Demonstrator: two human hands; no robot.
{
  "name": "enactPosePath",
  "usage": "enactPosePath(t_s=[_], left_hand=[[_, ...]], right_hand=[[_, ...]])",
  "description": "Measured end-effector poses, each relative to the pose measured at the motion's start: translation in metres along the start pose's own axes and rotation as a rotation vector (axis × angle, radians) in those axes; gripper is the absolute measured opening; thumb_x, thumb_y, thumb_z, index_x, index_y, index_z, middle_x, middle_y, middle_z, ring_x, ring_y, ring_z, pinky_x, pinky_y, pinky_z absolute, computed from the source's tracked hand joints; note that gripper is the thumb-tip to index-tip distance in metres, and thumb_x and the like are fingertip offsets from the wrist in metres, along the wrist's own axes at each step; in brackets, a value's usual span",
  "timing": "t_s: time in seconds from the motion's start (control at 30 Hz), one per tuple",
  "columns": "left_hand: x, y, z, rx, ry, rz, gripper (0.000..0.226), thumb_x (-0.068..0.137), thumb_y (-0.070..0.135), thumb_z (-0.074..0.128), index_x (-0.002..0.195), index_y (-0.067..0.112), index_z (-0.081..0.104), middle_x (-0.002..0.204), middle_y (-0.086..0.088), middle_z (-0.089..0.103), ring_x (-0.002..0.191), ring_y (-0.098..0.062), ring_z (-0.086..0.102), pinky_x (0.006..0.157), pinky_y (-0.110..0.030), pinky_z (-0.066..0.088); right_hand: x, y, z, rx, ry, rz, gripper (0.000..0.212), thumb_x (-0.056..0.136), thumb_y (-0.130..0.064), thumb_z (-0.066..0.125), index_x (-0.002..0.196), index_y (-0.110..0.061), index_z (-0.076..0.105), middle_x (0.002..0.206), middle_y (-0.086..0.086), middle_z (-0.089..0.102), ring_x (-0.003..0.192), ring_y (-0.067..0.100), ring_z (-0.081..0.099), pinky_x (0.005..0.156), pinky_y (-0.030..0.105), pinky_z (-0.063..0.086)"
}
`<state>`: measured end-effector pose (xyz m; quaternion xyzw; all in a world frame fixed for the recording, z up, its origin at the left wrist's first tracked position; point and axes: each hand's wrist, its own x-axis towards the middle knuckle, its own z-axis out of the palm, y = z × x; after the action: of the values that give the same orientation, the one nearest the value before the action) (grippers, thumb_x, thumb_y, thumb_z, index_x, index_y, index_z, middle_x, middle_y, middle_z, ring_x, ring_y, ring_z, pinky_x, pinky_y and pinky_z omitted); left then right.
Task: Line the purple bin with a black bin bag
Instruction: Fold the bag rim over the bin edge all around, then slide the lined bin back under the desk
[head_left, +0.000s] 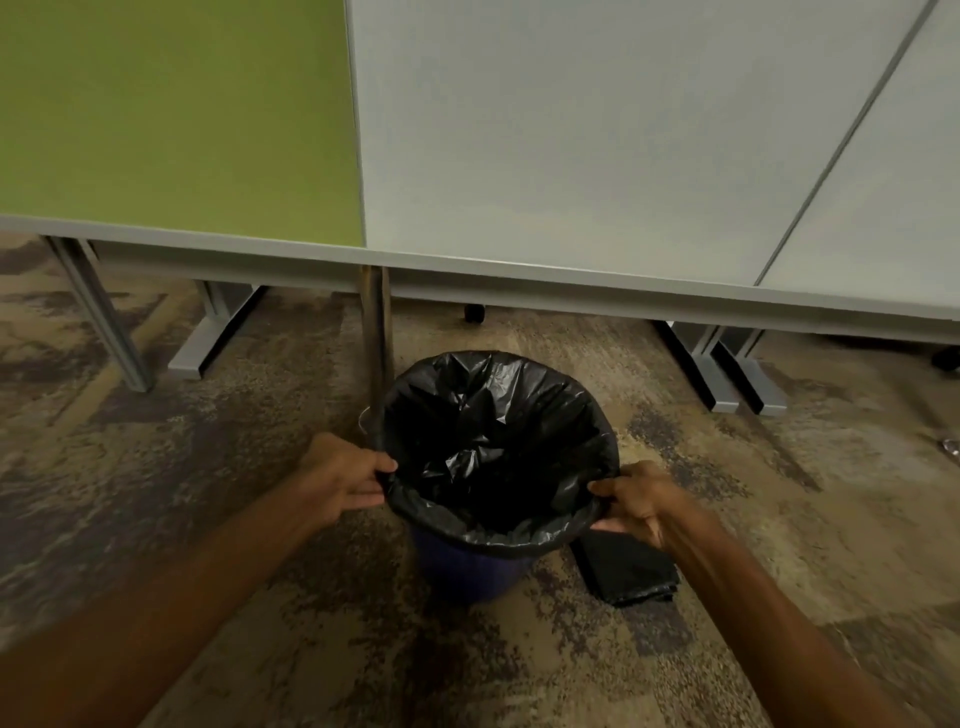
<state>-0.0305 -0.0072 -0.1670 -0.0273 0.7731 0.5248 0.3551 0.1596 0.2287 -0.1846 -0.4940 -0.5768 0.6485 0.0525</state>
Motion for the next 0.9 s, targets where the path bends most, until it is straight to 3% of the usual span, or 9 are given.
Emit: enactPosePath(t_s=[0.13, 0.27, 0.4, 0.53, 0.63, 0.77, 0.9], left_hand=[[-0.002, 0.004, 0.004, 0.003, 0.068, -0.040, 0.021, 0.077, -0.002, 0.070, 0.096, -0.003, 0.062, 0.098, -0.019, 0.068, 0.076, -0.024, 0.067, 0.056, -0.033, 0.056], [-0.011, 0.018, 0.005, -0.007, 0.130, -0.079, 0.015, 0.075, -0.001, 0.073, 0.086, -0.002, 0.063, 0.097, -0.022, 0.069, 0.080, -0.031, 0.069, 0.067, -0.041, 0.060], [-0.028, 0.039, 0.002, -0.032, 0.153, -0.127, 0.024, 0.076, -0.002, 0.072, 0.099, -0.003, 0.061, 0.104, -0.021, 0.066, 0.093, -0.035, 0.067, 0.076, -0.043, 0.058], [-0.039, 0.058, -0.005, -0.035, 0.155, -0.181, 0.046, 0.077, -0.001, 0.071, 0.121, -0.003, 0.055, 0.116, -0.019, 0.063, 0.100, -0.034, 0.065, 0.077, -0.041, 0.057], [-0.047, 0.066, -0.009, -0.050, 0.148, -0.222, 0.047, 0.078, -0.001, 0.071, 0.123, -0.001, 0.055, 0.118, -0.021, 0.063, 0.101, -0.035, 0.065, 0.079, -0.045, 0.057], [-0.056, 0.075, -0.011, -0.068, 0.148, -0.259, 0.046, 0.081, -0.004, 0.066, 0.125, -0.003, 0.052, 0.115, -0.019, 0.061, 0.106, -0.036, 0.063, 0.088, -0.047, 0.054], [-0.061, 0.076, -0.015, -0.083, 0.162, -0.284, 0.045, 0.082, -0.004, 0.065, 0.125, -0.003, 0.052, 0.122, -0.022, 0.060, 0.107, -0.035, 0.062, 0.088, -0.044, 0.054]], right_hand=[[-0.001, 0.002, -0.001, 0.036, 0.016, 0.035, 0.027, 0.091, 0.005, 0.051, 0.117, -0.002, 0.053, 0.103, 0.015, 0.067, 0.086, 0.029, 0.069, 0.051, 0.035, 0.059], [-0.015, -0.005, 0.000, 0.058, 0.056, 0.059, 0.029, 0.092, 0.003, 0.053, 0.121, 0.000, 0.052, 0.108, 0.014, 0.062, 0.091, 0.031, 0.065, 0.054, 0.036, 0.058], [-0.027, -0.016, -0.002, 0.094, 0.078, 0.089, 0.029, 0.090, 0.002, 0.057, 0.119, -0.003, 0.054, 0.121, 0.016, 0.059, 0.112, 0.040, 0.060, 0.077, 0.050, 0.058], [-0.046, -0.031, -0.002, 0.068, 0.091, 0.096, 0.022, 0.090, -0.001, 0.059, 0.111, -0.007, 0.058, 0.112, 0.014, 0.062, 0.109, 0.038, 0.061, 0.085, 0.060, 0.054], [-0.057, -0.042, -0.004, 0.039, 0.088, 0.075, 0.021, 0.091, -0.001, 0.059, 0.110, -0.009, 0.058, 0.106, 0.010, 0.061, 0.099, 0.033, 0.062, 0.086, 0.058, 0.054], [-0.066, -0.054, -0.004, 0.043, 0.050, 0.034, 0.019, 0.092, 0.000, 0.056, 0.093, -0.018, 0.059, 0.093, 0.002, 0.064, 0.085, 0.022, 0.063, 0.085, 0.051, 0.055], [-0.073, -0.066, -0.003, 0.029, 0.035, 0.037, 0.019, 0.092, 0.000, 0.055, 0.106, -0.011, 0.058, 0.095, 0.002, 0.064, 0.087, 0.022, 0.063, 0.086, 0.052, 0.055]])
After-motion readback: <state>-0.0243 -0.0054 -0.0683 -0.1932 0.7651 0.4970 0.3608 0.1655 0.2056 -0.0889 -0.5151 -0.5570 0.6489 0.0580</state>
